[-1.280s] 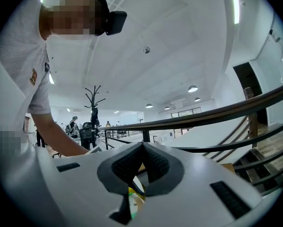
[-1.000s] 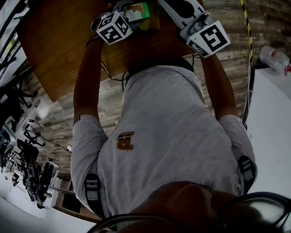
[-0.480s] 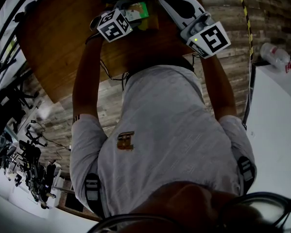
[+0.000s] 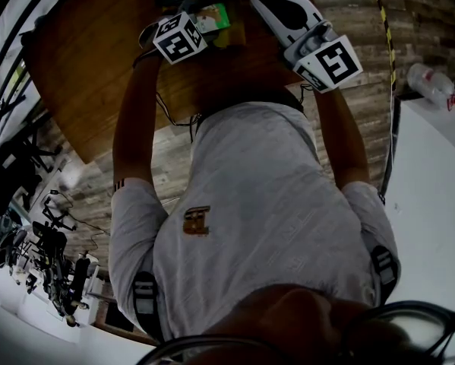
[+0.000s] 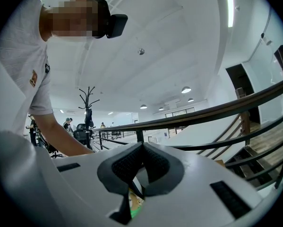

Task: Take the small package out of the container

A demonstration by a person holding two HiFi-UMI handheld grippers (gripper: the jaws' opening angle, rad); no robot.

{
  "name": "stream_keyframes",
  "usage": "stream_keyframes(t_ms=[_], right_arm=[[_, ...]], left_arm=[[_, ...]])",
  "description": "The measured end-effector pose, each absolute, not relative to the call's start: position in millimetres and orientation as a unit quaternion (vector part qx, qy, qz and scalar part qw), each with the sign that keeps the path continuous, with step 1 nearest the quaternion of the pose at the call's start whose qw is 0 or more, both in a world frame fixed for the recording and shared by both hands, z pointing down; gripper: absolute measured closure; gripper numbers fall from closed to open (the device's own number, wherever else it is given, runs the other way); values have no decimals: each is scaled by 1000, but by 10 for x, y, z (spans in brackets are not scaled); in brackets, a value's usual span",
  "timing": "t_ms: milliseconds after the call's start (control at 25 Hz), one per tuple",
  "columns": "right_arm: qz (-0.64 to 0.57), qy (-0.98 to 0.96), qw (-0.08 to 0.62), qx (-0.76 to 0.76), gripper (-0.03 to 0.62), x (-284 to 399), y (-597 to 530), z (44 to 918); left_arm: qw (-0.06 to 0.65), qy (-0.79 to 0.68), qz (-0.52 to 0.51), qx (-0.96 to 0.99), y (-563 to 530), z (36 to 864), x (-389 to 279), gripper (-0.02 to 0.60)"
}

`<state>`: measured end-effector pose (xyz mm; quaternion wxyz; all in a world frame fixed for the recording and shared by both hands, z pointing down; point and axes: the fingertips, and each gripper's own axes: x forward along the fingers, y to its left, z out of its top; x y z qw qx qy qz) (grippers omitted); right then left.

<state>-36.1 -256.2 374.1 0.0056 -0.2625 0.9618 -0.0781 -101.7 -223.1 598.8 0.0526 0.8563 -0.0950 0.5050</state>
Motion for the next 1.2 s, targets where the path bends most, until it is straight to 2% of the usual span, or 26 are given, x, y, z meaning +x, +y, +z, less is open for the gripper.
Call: stream_keyframes(t_ms=[560, 1200], right_arm=[[-85, 958, 13, -274, 563, -129, -2629, 3769], [-89, 958, 14, -272, 563, -191, -2665, 3807]], left_arm=[[71, -68, 531, 842, -2239, 6061, -924, 210], [69, -66, 528, 844, -2253, 6076, -1010, 212]])
